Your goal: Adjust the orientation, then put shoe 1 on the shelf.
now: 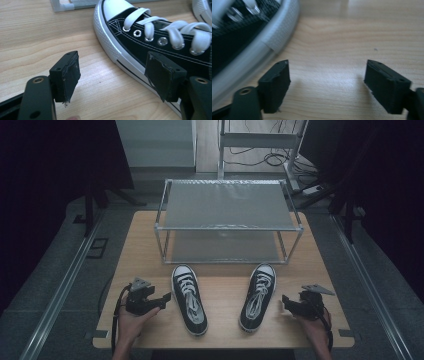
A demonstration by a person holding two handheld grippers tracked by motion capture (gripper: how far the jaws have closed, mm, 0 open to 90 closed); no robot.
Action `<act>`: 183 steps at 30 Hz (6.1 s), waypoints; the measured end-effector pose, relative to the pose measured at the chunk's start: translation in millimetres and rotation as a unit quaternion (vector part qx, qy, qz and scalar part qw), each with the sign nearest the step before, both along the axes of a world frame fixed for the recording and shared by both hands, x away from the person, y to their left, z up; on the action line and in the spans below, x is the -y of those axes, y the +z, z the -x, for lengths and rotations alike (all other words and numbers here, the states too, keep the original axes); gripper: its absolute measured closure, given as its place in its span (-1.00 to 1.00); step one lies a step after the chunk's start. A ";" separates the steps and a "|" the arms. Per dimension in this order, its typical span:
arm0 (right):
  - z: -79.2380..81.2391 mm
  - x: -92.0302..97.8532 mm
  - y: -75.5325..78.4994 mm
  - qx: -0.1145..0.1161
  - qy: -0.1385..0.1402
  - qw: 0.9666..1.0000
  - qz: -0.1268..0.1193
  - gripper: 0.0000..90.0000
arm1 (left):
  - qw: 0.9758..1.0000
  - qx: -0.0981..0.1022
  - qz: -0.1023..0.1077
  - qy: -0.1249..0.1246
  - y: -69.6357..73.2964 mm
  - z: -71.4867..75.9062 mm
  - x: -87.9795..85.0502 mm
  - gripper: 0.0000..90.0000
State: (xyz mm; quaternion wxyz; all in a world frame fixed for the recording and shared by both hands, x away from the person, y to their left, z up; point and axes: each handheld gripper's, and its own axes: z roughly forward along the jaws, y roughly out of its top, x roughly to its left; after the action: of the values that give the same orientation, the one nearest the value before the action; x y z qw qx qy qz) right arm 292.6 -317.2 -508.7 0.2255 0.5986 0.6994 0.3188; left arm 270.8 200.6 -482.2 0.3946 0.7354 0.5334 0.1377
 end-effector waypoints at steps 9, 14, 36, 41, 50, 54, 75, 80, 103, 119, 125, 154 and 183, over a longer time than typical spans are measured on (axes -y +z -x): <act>28.9 -10.1 50.3 0.091 0.067 0.992 -0.053 0.45 | 1.000 0.004 0.017 -0.002 12.0 6.2 -0.3 -0.39; 46.2 -38.1 78.6 0.118 0.144 0.978 -0.091 0.88 | 1.000 0.003 0.014 -0.006 13.7 7.5 2.4 -0.39; 95.6 -217.0 45.8 0.061 0.348 0.934 -0.052 1.00 | 0.999 -0.007 0.015 -0.027 12.9 9.5 10.3 -0.40; 90.9 -220.6 28.4 0.037 0.336 0.940 -0.052 1.00 | 0.999 -0.010 0.015 -0.028 12.6 9.6 10.1 -0.40; 91.1 -232.5 16.6 0.027 0.343 0.937 -0.066 1.00 | 1.000 -0.008 0.019 -0.023 17.4 11.4 4.0 -0.41; 90.7 -242.3 14.3 0.018 0.362 0.928 -0.089 1.00 | 1.000 -0.004 0.022 -0.015 21.6 13.5 -2.9 -0.41; 68.7 -311.2 -1.4 0.027 0.402 0.909 -0.107 1.00 | 0.999 0.001 0.036 -0.008 25.6 15.8 -15.7 -0.41; 72.0 -292.6 10.3 0.052 0.400 0.908 -0.112 0.91 | 0.999 -0.001 0.039 -0.015 25.0 13.6 -16.1 -0.41; 65.1 -124.6 76.9 0.147 0.255 0.950 -0.106 0.01 | 0.998 -0.017 0.022 -0.061 48.4 9.2 11.0 -0.63; 56.6 -85.5 70.7 0.141 0.190 0.966 -0.104 -0.03 | 0.991 -0.072 -0.046 -0.098 46.1 -12.8 48.0 -0.84; 55.5 -81.6 64.8 0.135 0.182 0.969 -0.102 -0.03 | 0.988 -0.098 -0.070 -0.091 35.5 -21.0 52.5 -0.84; 53.3 -82.5 58.9 0.135 0.169 0.973 -0.086 -0.05 | 0.957 -0.217 -0.155 -0.110 5.4 -49.4 68.3 -0.72; 51.7 -77.0 57.6 0.137 0.157 0.974 -0.085 -0.02 | 0.967 -0.198 -0.093 -0.133 14.1 -49.2 57.9 -0.63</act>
State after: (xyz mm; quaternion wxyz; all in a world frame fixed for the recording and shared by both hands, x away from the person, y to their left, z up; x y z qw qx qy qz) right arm 240.8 -240.2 -451.1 0.2143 0.4487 0.7179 0.4873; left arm 320.1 142.6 -468.0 0.2257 0.8460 0.4828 -0.0151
